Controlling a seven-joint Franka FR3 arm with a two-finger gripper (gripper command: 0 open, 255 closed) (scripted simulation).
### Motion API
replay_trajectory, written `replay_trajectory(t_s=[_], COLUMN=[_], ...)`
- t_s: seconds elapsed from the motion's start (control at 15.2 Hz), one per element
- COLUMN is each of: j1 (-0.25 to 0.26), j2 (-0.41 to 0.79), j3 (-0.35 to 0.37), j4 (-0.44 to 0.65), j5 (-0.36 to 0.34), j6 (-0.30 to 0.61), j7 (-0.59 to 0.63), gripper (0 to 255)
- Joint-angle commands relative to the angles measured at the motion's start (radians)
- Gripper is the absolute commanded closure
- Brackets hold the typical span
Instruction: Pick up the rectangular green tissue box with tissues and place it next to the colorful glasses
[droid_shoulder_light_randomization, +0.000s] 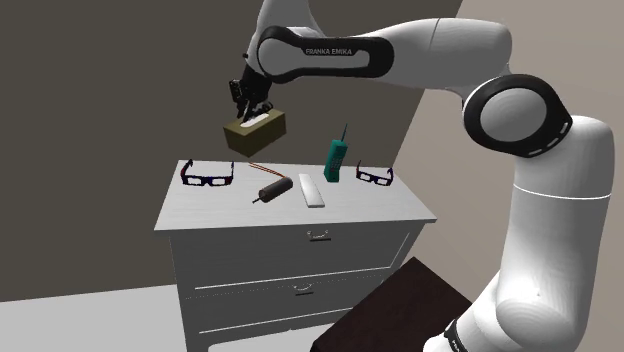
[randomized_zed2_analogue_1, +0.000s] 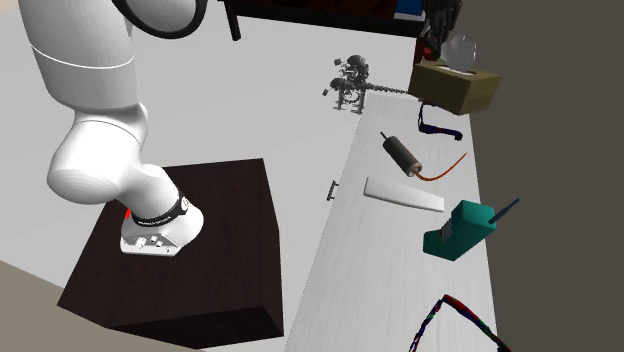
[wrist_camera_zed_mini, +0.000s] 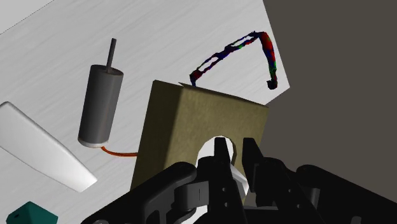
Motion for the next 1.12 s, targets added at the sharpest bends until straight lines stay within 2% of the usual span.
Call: replay_trajectory(t_s=[0.0,1.06], j1=[-0.001,-0.003], j2=[0.002,0.036], j3=[-0.001,-0.017], j4=[-0.024,-0.187], j5=[-0.003,-0.033], j6=[0.026,0.221], j7=[0.004,0.036], gripper=[255,255])
